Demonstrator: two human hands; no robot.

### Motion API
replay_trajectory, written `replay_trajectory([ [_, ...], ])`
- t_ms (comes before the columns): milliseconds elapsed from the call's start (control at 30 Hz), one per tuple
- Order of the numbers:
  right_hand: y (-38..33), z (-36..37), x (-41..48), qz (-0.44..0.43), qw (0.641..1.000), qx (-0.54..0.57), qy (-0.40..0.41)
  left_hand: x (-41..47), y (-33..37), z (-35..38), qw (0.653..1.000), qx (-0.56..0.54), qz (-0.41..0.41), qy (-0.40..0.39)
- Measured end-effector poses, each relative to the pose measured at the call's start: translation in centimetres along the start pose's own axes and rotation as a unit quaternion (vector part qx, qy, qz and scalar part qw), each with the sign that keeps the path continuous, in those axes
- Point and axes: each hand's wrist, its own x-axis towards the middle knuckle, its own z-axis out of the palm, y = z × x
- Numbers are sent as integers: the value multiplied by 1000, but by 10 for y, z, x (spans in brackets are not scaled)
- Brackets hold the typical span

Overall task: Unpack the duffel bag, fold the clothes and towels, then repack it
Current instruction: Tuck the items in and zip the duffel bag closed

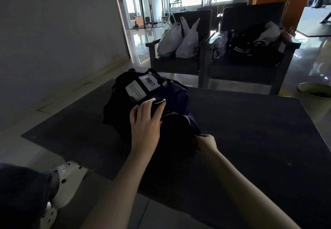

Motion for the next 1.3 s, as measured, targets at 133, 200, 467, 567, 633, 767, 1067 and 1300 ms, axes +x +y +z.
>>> replay_trajectory([
  [133,-11,-9,-10,-77,996,-46,16,2,-3,3,1000,2,-6,-3],
  [200,-20,-11,-15,-126,990,-64,28,3,-3,3,1000,-12,-15,-16],
  [467,-63,3,-35,-266,957,-109,45,13,-1,-2,996,-67,-42,-30],
  [567,-77,14,-39,-302,944,-131,22,16,-4,-4,994,-90,-46,-34],
  [633,-76,13,-36,-292,946,-138,29,19,-7,-5,993,-108,-38,-36],
  [767,-73,6,-35,-249,957,-139,50,24,-1,-8,990,-132,-14,-51],
  [1067,-97,25,-49,-357,921,-157,16,29,-3,-17,984,-165,-25,-68],
  [1300,-89,10,-55,-340,932,-129,6,30,2,-24,996,-11,-56,-73],
])
